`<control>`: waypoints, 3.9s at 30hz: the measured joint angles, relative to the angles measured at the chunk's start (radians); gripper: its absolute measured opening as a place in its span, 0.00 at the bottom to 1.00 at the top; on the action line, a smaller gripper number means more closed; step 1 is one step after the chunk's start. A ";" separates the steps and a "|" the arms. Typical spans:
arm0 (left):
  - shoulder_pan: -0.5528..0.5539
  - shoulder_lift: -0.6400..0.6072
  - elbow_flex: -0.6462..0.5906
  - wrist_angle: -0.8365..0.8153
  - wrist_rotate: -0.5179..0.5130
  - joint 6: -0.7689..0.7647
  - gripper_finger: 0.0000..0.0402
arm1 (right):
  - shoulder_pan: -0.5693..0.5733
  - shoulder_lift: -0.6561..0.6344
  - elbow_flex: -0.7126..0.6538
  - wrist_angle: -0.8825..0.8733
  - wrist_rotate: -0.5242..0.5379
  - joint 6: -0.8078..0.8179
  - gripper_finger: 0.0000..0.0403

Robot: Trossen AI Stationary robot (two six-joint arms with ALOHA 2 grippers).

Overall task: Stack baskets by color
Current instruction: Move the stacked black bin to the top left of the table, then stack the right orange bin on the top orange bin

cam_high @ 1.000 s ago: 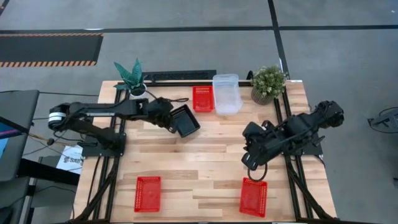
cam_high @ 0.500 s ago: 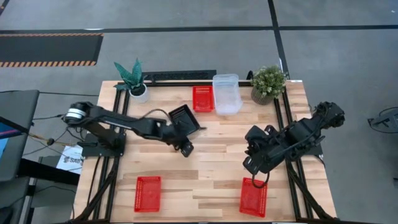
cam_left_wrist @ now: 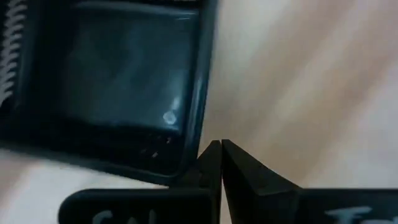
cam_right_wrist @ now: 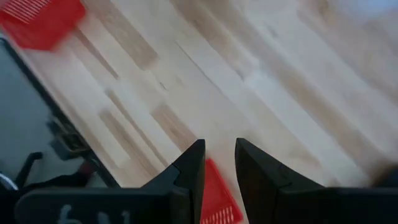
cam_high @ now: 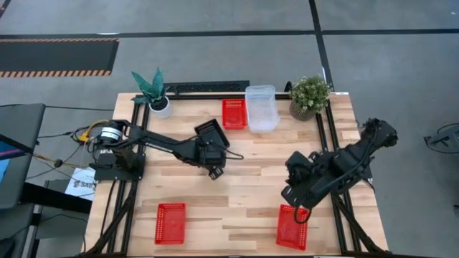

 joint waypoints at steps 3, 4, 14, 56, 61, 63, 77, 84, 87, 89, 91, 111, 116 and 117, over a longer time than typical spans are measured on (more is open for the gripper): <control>0.039 -0.016 0.000 -0.067 -0.076 -0.014 0.00 | 0.031 0.001 -0.092 0.000 -0.049 0.070 0.29; 0.052 -0.026 0.000 -0.098 -0.104 -0.021 0.00 | 0.042 0.001 -0.125 -0.001 -0.074 0.090 0.30; 0.152 -0.203 0.000 -0.216 -0.162 -0.019 0.00 | 0.126 0.001 -0.365 0.009 -0.144 0.170 0.45; 0.026 -0.792 0.000 -0.105 0.104 -0.063 0.00 | -0.122 -0.093 -0.931 0.816 -0.477 -0.419 0.02; 0.026 -0.835 0.000 -0.144 0.108 -0.041 0.00 | -0.305 -0.129 -0.776 0.701 -0.463 -0.597 0.02; 0.026 -0.852 0.000 -0.147 0.108 -0.024 0.00 | -0.395 -0.134 -0.690 0.638 -0.436 -0.696 0.02; 0.026 -0.929 0.000 -0.188 0.066 0.058 0.00 | -1.080 0.013 -0.090 0.621 -0.349 -1.320 0.01; 0.043 -0.930 0.000 -0.189 0.043 0.075 0.00 | -1.229 0.276 0.208 0.553 -0.455 -1.693 0.01; 0.051 -0.930 0.000 -0.189 0.023 0.048 0.00 | -1.267 0.400 0.318 0.495 -0.456 -1.817 0.01; 0.053 -0.930 0.000 -0.188 0.003 0.017 0.00 | -1.278 0.474 0.376 0.466 -0.455 -1.892 0.01; 0.053 -0.930 0.000 -0.187 -0.021 -0.014 0.00 | -1.279 0.538 0.426 0.460 -0.455 -1.957 0.01; 0.053 -0.930 0.000 -0.187 -0.113 -0.157 0.00 | -1.272 0.689 0.491 0.361 -0.464 -2.188 0.01; 0.053 -0.930 0.000 -0.187 -0.114 -0.156 0.00 | -1.265 0.689 0.491 0.366 -0.497 -2.150 0.02; 0.053 -0.930 0.000 -0.187 -0.114 -0.154 0.00 | -1.265 0.689 0.491 0.369 -0.513 -2.135 0.02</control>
